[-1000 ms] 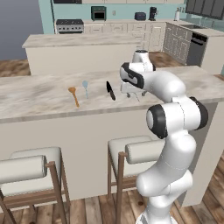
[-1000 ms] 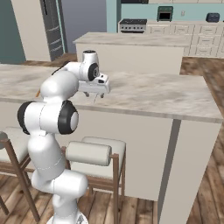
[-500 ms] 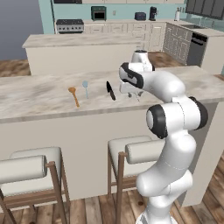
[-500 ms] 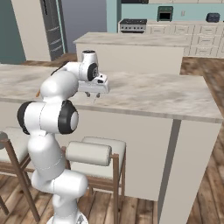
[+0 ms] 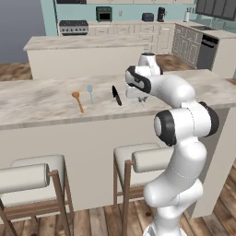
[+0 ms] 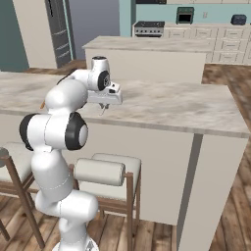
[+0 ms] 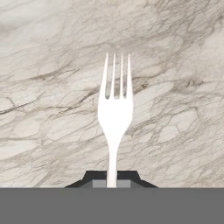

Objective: Pick up the metallic utensils from the counter and place them in the open drawer. Make sure not to pick up any wooden utensils.

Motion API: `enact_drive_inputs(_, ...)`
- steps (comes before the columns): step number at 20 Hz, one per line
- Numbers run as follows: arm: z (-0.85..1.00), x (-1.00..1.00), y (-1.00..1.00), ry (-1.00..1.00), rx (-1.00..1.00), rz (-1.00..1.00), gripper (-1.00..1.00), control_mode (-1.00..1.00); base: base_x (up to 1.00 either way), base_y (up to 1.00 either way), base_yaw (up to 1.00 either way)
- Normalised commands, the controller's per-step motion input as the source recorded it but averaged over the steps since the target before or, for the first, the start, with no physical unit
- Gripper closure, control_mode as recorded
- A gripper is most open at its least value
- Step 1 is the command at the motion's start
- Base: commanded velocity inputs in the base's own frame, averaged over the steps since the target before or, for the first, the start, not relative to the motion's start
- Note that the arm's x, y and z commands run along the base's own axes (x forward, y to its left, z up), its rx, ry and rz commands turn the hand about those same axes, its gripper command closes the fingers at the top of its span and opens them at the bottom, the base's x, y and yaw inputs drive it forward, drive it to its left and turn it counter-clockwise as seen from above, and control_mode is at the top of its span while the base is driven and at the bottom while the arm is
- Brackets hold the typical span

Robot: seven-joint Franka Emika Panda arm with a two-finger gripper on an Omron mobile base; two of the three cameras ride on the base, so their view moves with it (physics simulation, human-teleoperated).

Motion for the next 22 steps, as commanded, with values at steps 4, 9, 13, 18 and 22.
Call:
enact_drive_inputs(4,0.00,0.00,0.00,0.00,0.00,0.00,1.00,-1.00,0.00,0.00,0.00)
enact_drive_inputs(9,0.23,-0.06,-0.01,0.00,0.00,0.00,1.00,-1.00,0.00,0.00,0.00)
enact_drive_inputs(13,0.96,-0.61,-0.11,0.00,0.00,0.00,1.00,-1.00,0.00,0.00,0.00)
enact_drive_inputs(18,0.96,-1.00,-0.34,0.00,0.00,0.00,1.00,-1.00,0.00,0.00,0.00)
enact_drive_inputs(22,0.21,-1.00,-0.29,0.00,0.00,0.00,1.00,-1.00,0.00,0.00,0.00)
